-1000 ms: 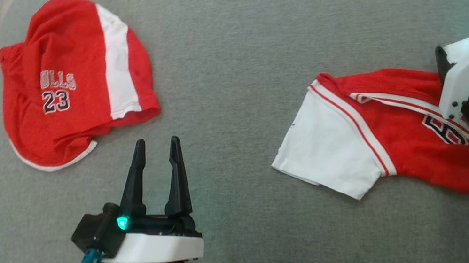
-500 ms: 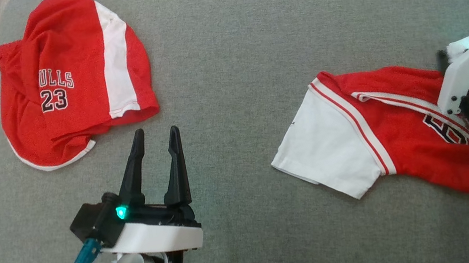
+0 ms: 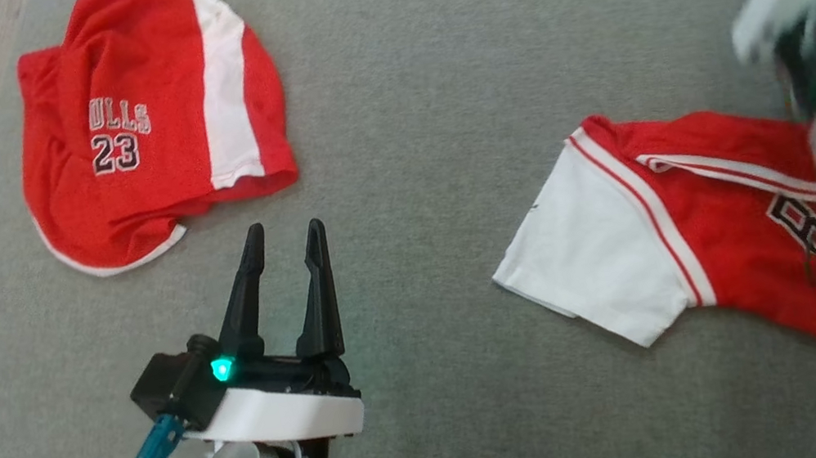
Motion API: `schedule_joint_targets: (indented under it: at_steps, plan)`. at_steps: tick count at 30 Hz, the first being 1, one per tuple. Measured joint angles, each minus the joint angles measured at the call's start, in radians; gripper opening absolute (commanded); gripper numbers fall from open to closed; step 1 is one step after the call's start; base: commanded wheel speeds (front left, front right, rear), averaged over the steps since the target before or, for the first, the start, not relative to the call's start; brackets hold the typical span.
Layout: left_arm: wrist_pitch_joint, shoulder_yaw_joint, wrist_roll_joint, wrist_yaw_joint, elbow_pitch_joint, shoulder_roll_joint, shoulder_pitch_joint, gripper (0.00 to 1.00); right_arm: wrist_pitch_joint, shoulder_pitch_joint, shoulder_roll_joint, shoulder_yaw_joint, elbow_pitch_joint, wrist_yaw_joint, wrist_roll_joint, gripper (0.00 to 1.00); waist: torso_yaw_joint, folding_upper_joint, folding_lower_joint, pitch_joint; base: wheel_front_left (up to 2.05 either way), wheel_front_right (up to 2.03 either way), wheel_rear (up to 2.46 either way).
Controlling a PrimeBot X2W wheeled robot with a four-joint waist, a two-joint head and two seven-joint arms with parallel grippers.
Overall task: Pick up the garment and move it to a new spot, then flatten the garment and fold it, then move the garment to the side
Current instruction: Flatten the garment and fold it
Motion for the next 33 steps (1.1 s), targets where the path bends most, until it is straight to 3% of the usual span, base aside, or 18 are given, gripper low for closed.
schedule_joint_targets:
  at_steps: [10,18,22,23,24,33]
  plan:
    - [0.0,-0.049,-0.055,0.001,-0.02,-0.002,-0.043,1.0,-0.03,-0.272,-0.088,0.077,0.057,0.0,0.007,0.0,0.099,0.0,0.0001,0.06,0.0,0.0,0.0]
    - [0.0,-0.104,-0.104,0.003,-0.037,-0.005,-0.063,1.0,-0.119,-0.46,-0.165,0.045,0.154,0.0,-0.121,0.0,0.22,0.0,0.0002,0.115,0.0,0.0,0.0]
    - [0.0,-0.1,-0.107,0.02,-0.05,-0.005,-0.062,1.0,-0.132,-0.514,-0.169,0.022,0.211,0.0,-0.19,0.0,0.258,0.0,-0.0001,0.14,0.0,0.0,0.0]
    - [0.0,-0.1,-0.107,0.021,-0.052,-0.005,-0.062,1.0,-0.129,-0.524,-0.169,0.02,0.226,0.0,-0.217,0.67,0.262,0.0,0.0001,0.147,0.0,0.0,0.0]
    - [0.0,-0.099,-0.107,0.021,-0.054,-0.005,-0.062,1.0,-0.112,-0.527,-0.17,0.014,0.241,0.0,-0.244,1.0,0.265,0.0,0.0002,0.151,0.0,0.0,0.0]
    - [-0.002,-0.094,-0.104,0.024,-0.058,-0.006,-0.063,1.0,-0.137,-0.467,-0.156,-0.048,0.311,0.0,-0.328,1.0,0.246,0.0,-0.0001,0.13,0.0,0.0,0.0]
